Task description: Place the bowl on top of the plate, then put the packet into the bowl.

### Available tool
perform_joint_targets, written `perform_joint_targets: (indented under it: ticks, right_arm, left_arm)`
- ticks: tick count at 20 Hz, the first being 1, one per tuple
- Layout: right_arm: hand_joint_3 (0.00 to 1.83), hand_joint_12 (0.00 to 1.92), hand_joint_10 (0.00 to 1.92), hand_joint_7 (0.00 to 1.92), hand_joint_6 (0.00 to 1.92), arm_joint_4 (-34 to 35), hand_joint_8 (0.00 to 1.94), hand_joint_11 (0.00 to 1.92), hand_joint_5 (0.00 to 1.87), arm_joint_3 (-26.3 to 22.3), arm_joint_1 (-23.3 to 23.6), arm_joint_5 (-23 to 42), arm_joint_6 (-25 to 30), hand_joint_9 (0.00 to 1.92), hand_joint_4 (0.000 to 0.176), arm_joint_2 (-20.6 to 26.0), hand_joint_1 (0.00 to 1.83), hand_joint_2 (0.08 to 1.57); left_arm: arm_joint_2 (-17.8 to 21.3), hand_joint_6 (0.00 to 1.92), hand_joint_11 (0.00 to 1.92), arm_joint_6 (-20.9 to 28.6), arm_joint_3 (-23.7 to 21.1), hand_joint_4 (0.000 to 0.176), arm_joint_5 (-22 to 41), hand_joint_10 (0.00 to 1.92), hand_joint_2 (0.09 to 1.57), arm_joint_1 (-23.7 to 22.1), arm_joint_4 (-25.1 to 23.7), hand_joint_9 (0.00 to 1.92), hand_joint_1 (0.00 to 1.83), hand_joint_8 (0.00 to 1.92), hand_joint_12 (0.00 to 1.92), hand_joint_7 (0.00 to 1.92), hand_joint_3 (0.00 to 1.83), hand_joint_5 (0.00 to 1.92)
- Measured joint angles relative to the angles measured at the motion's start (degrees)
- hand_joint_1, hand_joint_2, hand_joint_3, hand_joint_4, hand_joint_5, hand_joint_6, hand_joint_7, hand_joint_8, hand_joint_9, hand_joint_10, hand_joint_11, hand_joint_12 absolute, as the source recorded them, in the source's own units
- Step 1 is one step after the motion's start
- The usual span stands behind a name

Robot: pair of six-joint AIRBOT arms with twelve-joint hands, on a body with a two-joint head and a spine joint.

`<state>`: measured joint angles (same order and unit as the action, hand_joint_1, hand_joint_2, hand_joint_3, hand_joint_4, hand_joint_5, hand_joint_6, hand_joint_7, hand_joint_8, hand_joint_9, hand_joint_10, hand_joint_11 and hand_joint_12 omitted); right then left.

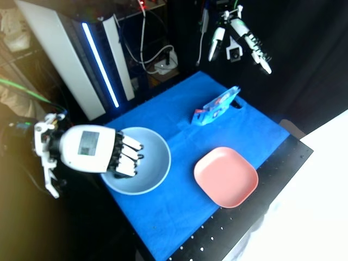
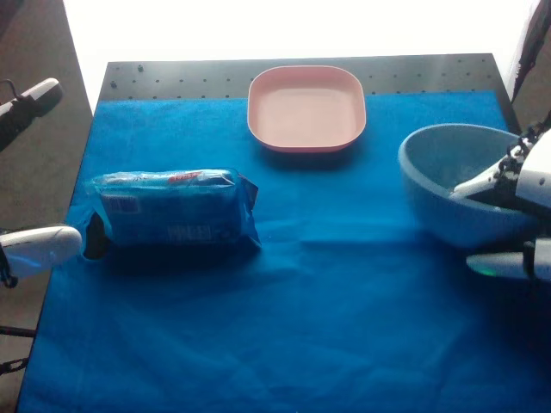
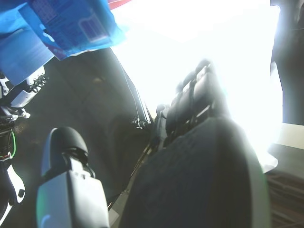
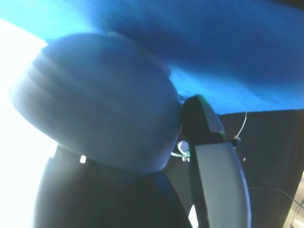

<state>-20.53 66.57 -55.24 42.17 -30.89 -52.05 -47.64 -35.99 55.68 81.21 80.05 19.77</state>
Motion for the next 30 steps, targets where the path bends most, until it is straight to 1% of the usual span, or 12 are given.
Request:
perform_joint_targets:
  ticks: [1, 2, 6, 7, 8, 10, 17, 21, 26, 28, 29, 30]
  right_arm:
    - [0.0, 1.92, 1.92, 1.5, 1.91, -0.4, 1.94, 1.64, 0.87, 0.0, 0.3, -0.8, -0.1, 1.64, 0.078, 0.0, 0.17, 1.51]
    - [0.0, 1.92, 1.92, 1.52, 1.92, -0.5, 1.94, 1.66, 0.92, 0.0, 0.3, -2.4, -1.0, 1.65, 0.103, -0.2, 0.13, 1.52]
    - [0.0, 1.92, 1.92, 1.51, 1.92, -0.7, 1.94, 1.63, 0.88, 0.0, 3.0, -3.6, -2.1, 1.64, 0.1, -0.2, 0.28, 1.55]
    - [0.0, 1.92, 1.92, 1.52, 1.92, -0.9, 1.94, 1.63, 0.86, 0.0, 3.3, -4.0, -2.1, 1.64, 0.143, -0.3, 0.31, 1.56]
    - [0.0, 1.92, 1.92, 1.53, 1.92, -0.9, 1.94, 1.64, 0.86, 0.0, 3.6, -4.0, -2.1, 1.65, 0.155, -0.5, 0.5, 1.56]
    - [0.0, 1.92, 1.92, 1.55, 1.92, -1.2, 1.94, 1.68, 0.97, 0.2, 4.8, -4.2, -2.1, 1.68, 0.151, -0.6, 0.7, 1.55]
    - [0.01, 1.92, 1.92, 1.46, 1.92, -1.2, 1.94, 1.66, 0.93, 1.4, 11.1, -1.2, -2.1, 1.63, 0.176, -1.0, 0.49, 1.53]
    - [0.0, 1.92, 1.92, 1.51, 1.92, -1.2, 1.94, 1.71, 1.08, 5.0, 15.2, -0.9, -2.1, 1.67, 0.161, -4.9, 0.45, 1.55]
    - [0.0, 1.92, 1.92, 1.49, 1.92, -2.7, 1.94, 1.67, 1.15, 10.3, 21.2, -2.7, -2.1, 1.64, 0.173, -10.8, 0.43, 1.55]
    - [0.0, 1.92, 1.92, 1.49, 1.92, -3.7, 1.94, 1.68, 1.12, 12.8, 23.6, -4.2, -2.1, 1.64, 0.175, -13.9, 0.56, 1.54]
    - [0.0, 1.92, 1.92, 1.4, 1.68, -5.1, 1.94, 1.59, 0.68, 14.3, 24.7, -5.8, -2.1, 1.59, 0.0, -15.9, 0.93, 1.4]
    - [0.0, 1.92, 1.92, 1.4, 1.68, -6.2, 1.94, 1.59, 0.68, 15.1, 25.4, -7.2, -2.1, 1.59, 0.0, -17.0, 0.93, 1.4]
  left_arm:
    - [-0.1, 0.0, 0.0, 0.0, 0.0, 0.135, 0.0, 0.0, 0.99, 0.0, -0.1, 0.0, 0.65, 0.0, 0.0, 0.03, 0.0, 0.03]
    - [-0.1, 0.0, 0.0, 0.0, 0.0, 0.139, 0.0, 0.0, 0.99, 0.0, -0.1, 0.0, 0.65, 0.0, 0.0, 0.04, 0.0, 0.03]
    - [-0.1, 0.0, 0.0, 0.0, 0.0, 0.11, 0.0, 0.0, 0.99, 0.1, -0.2, 0.0, 0.65, 0.0, 0.0, 0.04, 0.0, 0.03]
    - [-0.1, 0.0, 0.0, 0.0, 0.0, 0.115, 0.0, 0.0, 0.99, 0.1, -0.1, 0.0, 0.65, 0.0, 0.0, 0.04, 0.0, 0.03]
    - [-0.1, 0.0, 0.0, 0.0, 0.0, 0.122, 0.0, 0.0, 1.0, 0.1, 0.2, 0.0, 0.65, 0.0, 0.0, 0.03, 0.0, 0.02]
    - [-0.1, 0.0, 0.0, 0.0, 0.0, 0.121, 0.0, 0.0, 1.0, 0.1, 0.2, 0.0, 0.64, 0.0, 0.0, 0.04, 0.0, 0.03]
    - [-0.1, 0.0, 0.0, 0.0, 0.0, 0.134, 0.1, 0.0, 0.98, 0.1, 0.0, 0.0, 0.68, 0.0, 0.0, 0.02, 0.0, 0.04]
    - [-0.1, 0.0, 0.0, 0.0, 0.0, 0.154, 0.1, 0.0, 0.98, 0.1, 0.1, 0.0, 0.63, 0.0, 0.0, 0.03, 0.0, 0.04]
    - [-0.1, 0.0, 0.0, 0.1, 0.3, 0.122, 0.1, 0.0, 0.98, 0.0, -0.1, 0.0, 0.63, 0.0, 0.0, 0.03, 0.0, 0.04]
    - [-0.1, 0.0, 0.0, 0.1, 0.4, 0.138, 0.2, 0.0, 0.97, 0.1, -0.4, 0.0, 0.66, 0.0, 0.0, 0.02, 0.0, 0.04]
    - [-0.1, 0.0, 0.0, 0.2, 0.7, 0.135, 0.1, 0.0, 0.97, 0.0, -0.8, 0.0, 0.67, 0.0, 0.0, 0.02, 0.0, 0.04]
    - [-0.1, 0.0, 0.0, 0.2, 0.9, 0.135, 0.1, 0.0, 0.97, 0.0, -0.6, 0.0, 0.67, 0.0, 0.0, 0.02, 0.0, 0.04]
